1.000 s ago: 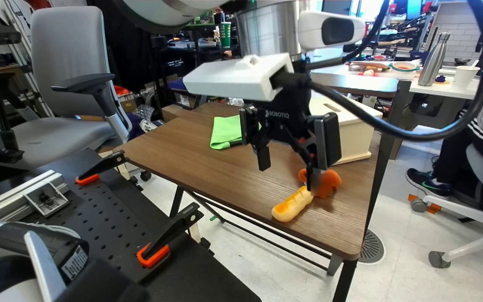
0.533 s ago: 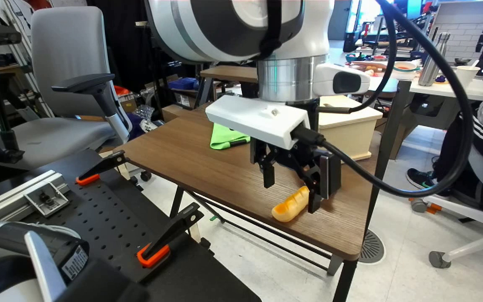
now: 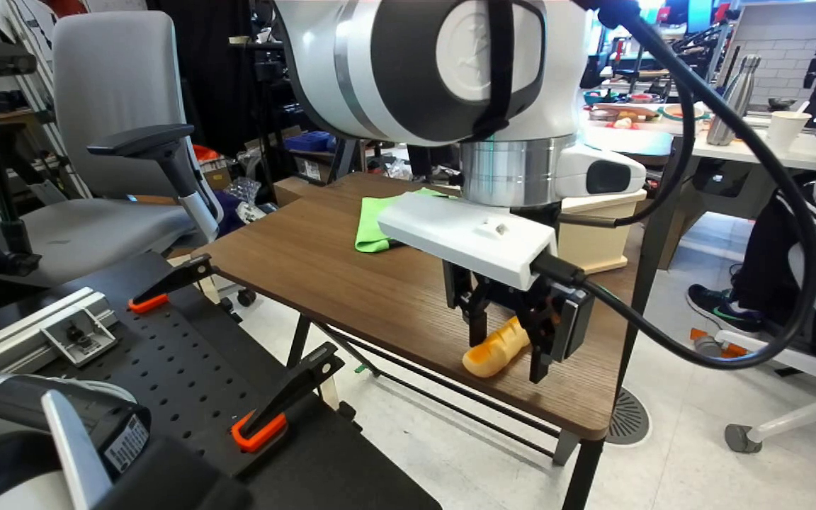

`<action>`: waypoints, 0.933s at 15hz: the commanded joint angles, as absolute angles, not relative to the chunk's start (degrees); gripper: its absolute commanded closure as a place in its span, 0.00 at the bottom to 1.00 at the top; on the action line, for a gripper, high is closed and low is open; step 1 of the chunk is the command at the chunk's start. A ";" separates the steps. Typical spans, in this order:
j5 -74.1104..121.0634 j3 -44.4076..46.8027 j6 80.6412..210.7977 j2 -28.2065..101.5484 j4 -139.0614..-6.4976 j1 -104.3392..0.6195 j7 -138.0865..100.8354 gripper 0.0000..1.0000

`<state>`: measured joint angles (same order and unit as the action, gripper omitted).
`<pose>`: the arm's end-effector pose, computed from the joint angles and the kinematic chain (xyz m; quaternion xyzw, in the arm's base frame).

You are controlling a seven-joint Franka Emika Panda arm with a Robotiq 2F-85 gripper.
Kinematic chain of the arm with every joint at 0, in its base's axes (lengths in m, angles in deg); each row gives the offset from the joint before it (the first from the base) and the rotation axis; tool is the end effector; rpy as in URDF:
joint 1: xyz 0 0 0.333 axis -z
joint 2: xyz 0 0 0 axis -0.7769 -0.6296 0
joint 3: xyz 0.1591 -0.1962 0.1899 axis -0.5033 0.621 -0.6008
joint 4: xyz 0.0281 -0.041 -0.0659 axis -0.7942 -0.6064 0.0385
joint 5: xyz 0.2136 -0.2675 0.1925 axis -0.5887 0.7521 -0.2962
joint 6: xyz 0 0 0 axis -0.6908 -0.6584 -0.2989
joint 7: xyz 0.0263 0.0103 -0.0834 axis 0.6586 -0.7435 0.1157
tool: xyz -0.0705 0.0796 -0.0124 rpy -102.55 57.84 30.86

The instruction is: Move the bread roll to the left

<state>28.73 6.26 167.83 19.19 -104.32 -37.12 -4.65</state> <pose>0.5094 -0.2134 0.1191 0.9966 -0.0389 -0.0290 0.0659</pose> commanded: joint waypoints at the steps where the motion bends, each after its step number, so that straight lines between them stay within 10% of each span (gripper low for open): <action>1: 29.32 6.42 167.10 17.86 -102.61 -36.81 -2.54 0.57; 6: 29.54 6.58 165.86 18.43 -102.40 -36.74 -1.34 0.87; 14: 36.38 8.03 167.94 32.17 -115.92 -40.76 1.19 0.87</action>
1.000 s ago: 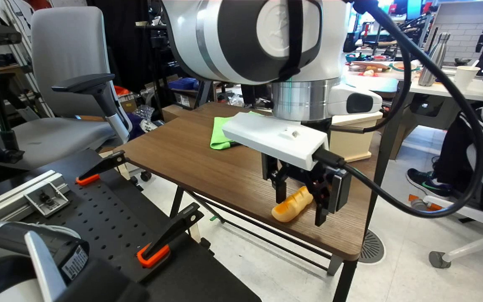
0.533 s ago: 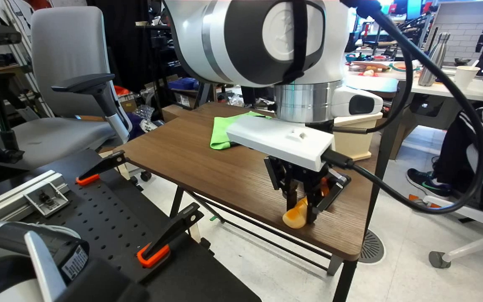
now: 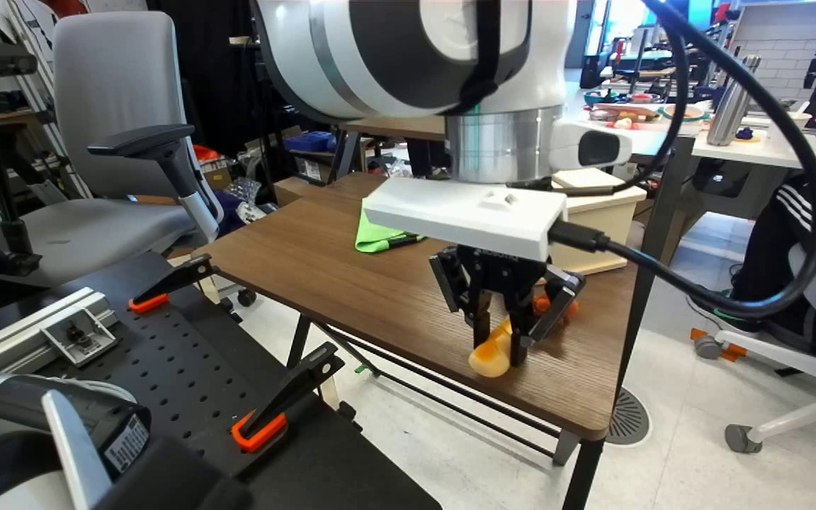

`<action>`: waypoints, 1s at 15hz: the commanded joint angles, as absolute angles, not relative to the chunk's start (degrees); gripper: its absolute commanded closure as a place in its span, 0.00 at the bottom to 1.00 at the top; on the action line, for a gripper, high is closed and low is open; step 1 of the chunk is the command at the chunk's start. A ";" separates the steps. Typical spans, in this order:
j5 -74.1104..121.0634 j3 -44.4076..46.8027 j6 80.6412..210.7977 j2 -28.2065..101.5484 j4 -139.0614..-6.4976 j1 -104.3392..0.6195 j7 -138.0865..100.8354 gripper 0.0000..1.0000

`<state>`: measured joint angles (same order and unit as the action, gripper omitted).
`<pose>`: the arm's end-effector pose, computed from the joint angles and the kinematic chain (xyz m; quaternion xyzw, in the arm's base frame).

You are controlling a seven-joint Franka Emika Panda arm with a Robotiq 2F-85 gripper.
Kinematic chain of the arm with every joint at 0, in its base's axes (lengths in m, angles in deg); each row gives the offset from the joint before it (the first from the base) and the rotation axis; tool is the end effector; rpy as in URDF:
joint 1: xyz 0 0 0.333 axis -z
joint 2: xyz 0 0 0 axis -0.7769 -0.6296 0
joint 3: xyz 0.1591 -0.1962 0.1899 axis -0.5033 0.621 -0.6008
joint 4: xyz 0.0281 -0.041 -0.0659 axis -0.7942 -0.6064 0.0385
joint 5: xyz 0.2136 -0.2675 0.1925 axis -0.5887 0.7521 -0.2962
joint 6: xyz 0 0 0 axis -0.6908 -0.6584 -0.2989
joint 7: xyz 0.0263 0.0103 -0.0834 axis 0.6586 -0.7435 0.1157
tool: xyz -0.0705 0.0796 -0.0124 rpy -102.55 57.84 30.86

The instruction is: Move the bread roll to the left

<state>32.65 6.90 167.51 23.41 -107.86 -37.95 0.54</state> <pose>0.4993 -0.2048 0.1393 0.9958 0.0369 -0.0336 0.0764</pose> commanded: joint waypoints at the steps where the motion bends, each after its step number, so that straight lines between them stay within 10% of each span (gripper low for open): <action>1: 38.03 8.12 168.03 34.43 -117.86 -41.70 0.90 0.87; 15: 66.52 1.62 167.81 42.74 -129.83 -59.11 -14.78 0.87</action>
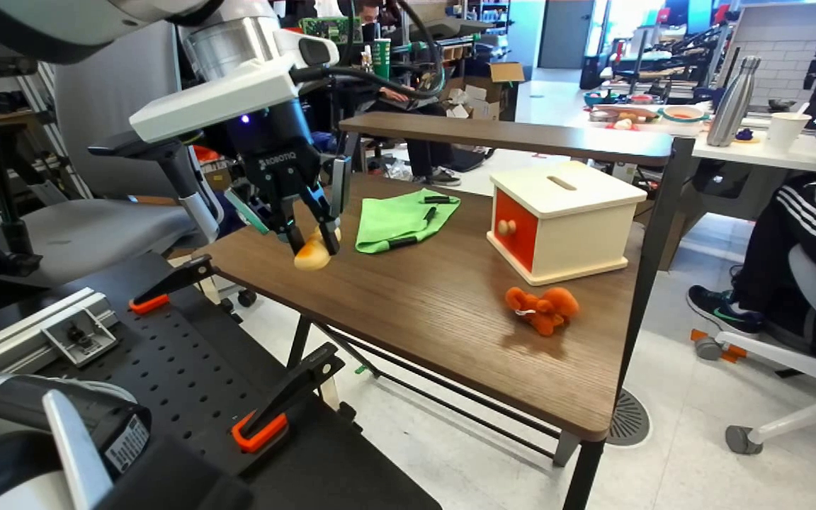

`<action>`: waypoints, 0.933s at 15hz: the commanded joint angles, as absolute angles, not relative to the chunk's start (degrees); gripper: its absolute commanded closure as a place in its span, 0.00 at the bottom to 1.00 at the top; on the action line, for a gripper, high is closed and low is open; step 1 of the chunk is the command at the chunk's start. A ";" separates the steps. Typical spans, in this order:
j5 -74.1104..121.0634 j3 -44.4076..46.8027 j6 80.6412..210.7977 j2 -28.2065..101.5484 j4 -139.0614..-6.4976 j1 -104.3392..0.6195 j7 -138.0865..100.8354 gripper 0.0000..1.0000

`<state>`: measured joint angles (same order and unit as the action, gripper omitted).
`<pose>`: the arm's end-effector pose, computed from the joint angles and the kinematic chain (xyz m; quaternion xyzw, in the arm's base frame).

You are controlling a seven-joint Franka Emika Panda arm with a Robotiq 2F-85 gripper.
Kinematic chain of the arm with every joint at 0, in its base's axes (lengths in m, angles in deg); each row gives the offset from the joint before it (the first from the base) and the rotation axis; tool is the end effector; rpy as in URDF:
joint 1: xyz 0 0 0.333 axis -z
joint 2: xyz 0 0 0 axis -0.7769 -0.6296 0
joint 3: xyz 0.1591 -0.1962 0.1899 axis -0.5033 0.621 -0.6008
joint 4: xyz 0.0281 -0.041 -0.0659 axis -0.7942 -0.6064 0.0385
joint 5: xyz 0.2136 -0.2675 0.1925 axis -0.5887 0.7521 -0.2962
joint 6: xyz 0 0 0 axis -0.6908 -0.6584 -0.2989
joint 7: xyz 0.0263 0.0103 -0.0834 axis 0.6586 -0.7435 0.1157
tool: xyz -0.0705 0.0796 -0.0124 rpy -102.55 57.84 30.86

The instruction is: Move the bread roll to the left

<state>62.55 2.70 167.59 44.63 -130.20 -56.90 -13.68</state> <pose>0.4216 0.0274 0.1935 0.9299 0.3378 -0.0172 0.1443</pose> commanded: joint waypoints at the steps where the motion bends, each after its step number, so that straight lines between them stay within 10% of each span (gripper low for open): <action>1: 67.09 1.15 167.85 41.53 -129.28 -59.90 -14.18 0.87; 14: 59.83 -4.58 165.89 31.34 -121.39 -55.67 3.13 0.87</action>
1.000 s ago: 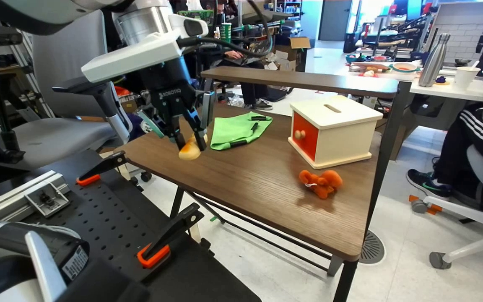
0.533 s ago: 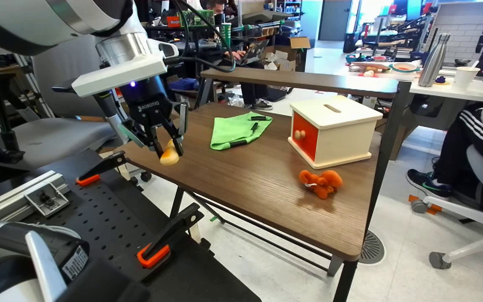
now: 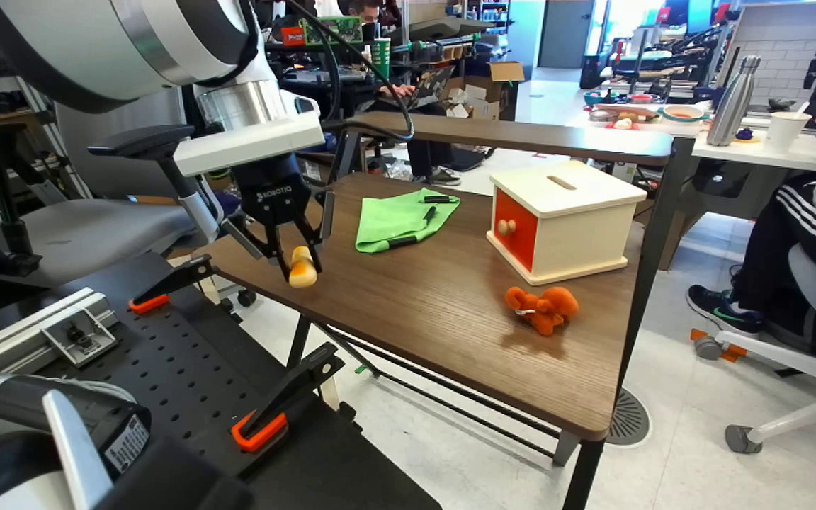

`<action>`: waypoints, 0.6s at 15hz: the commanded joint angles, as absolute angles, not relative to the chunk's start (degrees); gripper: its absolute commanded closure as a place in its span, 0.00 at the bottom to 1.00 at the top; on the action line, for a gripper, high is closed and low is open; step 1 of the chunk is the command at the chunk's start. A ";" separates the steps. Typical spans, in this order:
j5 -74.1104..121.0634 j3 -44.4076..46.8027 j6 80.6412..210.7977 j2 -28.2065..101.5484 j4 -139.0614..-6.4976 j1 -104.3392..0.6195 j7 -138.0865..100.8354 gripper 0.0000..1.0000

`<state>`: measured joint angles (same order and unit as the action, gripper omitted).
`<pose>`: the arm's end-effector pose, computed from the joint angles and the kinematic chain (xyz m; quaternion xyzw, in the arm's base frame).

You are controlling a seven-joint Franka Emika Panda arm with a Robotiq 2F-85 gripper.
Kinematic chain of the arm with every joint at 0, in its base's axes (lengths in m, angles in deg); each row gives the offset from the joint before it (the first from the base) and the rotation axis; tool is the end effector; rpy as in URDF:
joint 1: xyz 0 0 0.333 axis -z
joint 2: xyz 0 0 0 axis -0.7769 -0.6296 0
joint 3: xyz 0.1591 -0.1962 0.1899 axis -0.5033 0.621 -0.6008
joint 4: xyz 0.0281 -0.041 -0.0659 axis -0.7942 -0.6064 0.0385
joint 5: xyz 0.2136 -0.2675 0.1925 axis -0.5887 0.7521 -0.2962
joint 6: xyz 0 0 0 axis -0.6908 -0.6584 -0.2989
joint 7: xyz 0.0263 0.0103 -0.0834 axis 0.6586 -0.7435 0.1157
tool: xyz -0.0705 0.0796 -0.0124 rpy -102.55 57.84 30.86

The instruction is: Move the bread roll to the left

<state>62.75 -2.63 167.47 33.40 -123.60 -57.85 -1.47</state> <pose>0.4350 0.0770 0.1404 0.8615 0.4890 -0.0604 0.1225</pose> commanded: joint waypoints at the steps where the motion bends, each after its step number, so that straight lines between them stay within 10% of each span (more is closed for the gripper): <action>1: 59.18 -4.58 165.66 30.93 -120.96 -55.46 3.99 0.87; 5: 58.04 -4.04 164.68 30.27 -119.67 -55.57 4.51 0.87; 6: 58.26 -3.82 164.26 29.79 -118.95 -55.71 4.28 0.37; 9: 58.73 -3.55 162.57 29.40 -117.53 -55.84 4.02 0.23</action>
